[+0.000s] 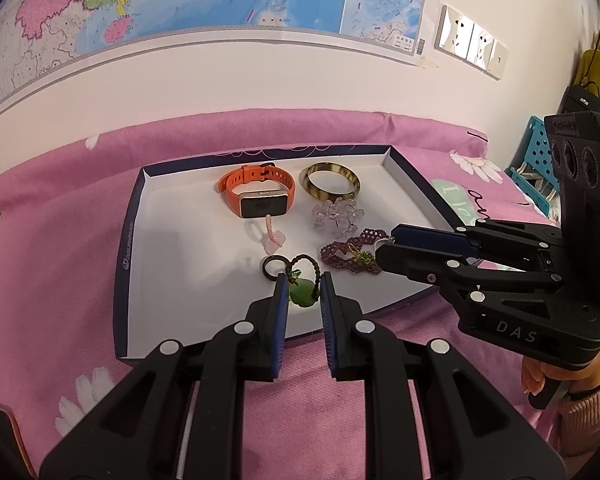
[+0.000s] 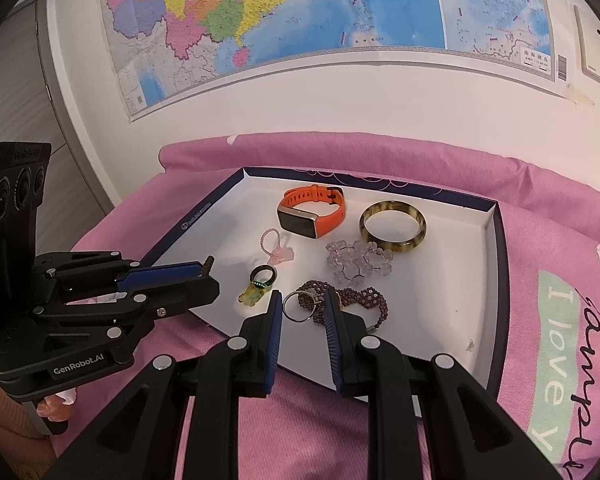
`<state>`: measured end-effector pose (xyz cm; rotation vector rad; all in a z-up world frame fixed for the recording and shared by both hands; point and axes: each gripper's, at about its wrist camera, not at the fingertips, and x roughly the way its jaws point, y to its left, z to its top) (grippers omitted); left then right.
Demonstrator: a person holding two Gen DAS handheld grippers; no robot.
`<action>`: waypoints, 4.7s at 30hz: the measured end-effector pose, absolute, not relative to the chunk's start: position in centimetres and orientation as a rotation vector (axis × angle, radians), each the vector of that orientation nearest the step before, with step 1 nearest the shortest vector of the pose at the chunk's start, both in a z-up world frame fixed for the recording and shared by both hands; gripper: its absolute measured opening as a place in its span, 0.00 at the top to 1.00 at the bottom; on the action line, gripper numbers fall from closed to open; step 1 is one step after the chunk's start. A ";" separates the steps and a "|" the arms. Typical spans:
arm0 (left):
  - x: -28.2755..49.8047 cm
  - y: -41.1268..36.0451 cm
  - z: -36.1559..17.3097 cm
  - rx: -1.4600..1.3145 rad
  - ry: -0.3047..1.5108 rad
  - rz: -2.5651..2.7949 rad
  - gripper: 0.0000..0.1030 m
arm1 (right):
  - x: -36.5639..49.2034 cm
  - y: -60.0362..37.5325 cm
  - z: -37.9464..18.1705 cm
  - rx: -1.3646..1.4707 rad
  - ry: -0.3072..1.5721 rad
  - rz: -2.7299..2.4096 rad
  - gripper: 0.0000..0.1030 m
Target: Organize jewelry
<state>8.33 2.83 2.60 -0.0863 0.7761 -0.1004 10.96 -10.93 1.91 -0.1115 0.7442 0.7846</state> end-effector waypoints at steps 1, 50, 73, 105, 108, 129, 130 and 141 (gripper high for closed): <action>8.4 2.8 2.6 -0.086 0.777 -0.100 0.84 | 11.0 -10.9 1.9 -0.111 0.745 0.784 0.81; 9.8 3.2 0.9 -0.098 0.826 -0.077 0.84 | 12.0 -10.2 0.5 -0.115 0.787 0.770 0.81; 4.3 4.9 2.7 -0.117 0.716 0.015 0.05 | 8.7 -12.9 1.9 -0.089 0.701 0.698 0.12; -1.6 4.3 2.0 -0.103 0.754 0.156 0.05 | 1.4 -14.0 -0.1 -0.096 0.731 0.626 0.07; -1.6 4.2 2.0 -0.099 0.753 0.160 0.05 | 1.3 -13.9 -0.1 -0.098 0.733 0.629 0.07; -1.9 4.1 2.0 -0.101 0.762 0.163 0.05 | 1.0 -13.7 -0.2 -0.098 0.731 0.635 0.07; -1.9 4.1 2.0 -0.100 0.764 0.164 0.05 | 1.0 -13.7 -0.2 -0.098 0.730 0.634 0.07; -1.9 4.1 2.0 -0.095 0.764 0.167 0.05 | 1.0 -13.7 -0.3 -0.095 0.736 0.636 0.07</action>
